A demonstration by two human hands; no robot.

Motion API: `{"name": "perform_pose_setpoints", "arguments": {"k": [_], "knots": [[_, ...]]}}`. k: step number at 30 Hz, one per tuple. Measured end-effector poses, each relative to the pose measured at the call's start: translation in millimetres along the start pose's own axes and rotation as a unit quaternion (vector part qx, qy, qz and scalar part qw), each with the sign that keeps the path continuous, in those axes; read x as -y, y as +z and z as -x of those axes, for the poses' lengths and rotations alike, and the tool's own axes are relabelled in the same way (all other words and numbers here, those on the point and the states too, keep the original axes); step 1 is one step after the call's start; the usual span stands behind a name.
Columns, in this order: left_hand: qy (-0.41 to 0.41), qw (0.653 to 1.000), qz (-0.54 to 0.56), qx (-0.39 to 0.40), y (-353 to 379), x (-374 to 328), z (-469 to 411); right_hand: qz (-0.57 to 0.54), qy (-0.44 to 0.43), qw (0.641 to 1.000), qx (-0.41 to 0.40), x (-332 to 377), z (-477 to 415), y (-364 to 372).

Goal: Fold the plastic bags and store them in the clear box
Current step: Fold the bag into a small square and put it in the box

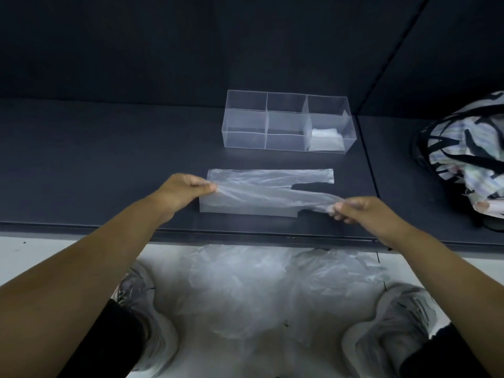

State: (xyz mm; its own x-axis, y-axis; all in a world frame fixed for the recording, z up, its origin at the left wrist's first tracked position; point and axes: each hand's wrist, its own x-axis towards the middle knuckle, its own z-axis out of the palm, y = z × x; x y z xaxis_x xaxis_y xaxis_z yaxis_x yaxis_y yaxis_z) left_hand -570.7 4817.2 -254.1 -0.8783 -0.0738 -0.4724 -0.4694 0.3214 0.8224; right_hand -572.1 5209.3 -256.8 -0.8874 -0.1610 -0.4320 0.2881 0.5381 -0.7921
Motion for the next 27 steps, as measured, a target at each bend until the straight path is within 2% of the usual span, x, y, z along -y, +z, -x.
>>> {"name": "perform_pose_setpoints", "arguments": {"k": [5,9,14,17,19,20,21,23,25,27], "knots": [[-0.003,0.996,0.025,-0.081,8,-6,-33,-0.085,0.027,0.985,-0.148,1,-45,11],[-0.008,0.991,-0.029,-0.131,18,7,-55,-0.02,0.055,0.973,-0.223,-4,-76,23],[-0.007,0.978,-0.106,-0.179,24,17,-68,0.054,0.081,0.957,-0.272,-3,-95,30],[0.006,0.937,-0.226,-0.266,30,15,-66,0.081,0.098,0.953,-0.277,-1,-100,30],[0.086,0.888,-0.291,-0.344,39,13,-59,0.09,0.104,0.951,-0.275,-1,-103,29],[0.153,0.873,-0.307,-0.346,46,13,-55,0.089,0.106,0.951,-0.276,-1,-103,29],[0.219,0.863,-0.329,-0.316,55,15,-52,0.088,0.109,0.951,-0.277,0,-104,29],[0.284,0.848,-0.401,-0.198,74,24,-46,0.085,0.116,0.951,-0.275,2,-103,29],[0.251,0.825,-0.494,-0.115,82,38,-46,0.082,0.12,0.952,-0.271,7,-99,29],[0.212,0.816,-0.529,-0.095,84,51,-47,0.091,0.121,0.946,-0.287,15,-95,36]]}}
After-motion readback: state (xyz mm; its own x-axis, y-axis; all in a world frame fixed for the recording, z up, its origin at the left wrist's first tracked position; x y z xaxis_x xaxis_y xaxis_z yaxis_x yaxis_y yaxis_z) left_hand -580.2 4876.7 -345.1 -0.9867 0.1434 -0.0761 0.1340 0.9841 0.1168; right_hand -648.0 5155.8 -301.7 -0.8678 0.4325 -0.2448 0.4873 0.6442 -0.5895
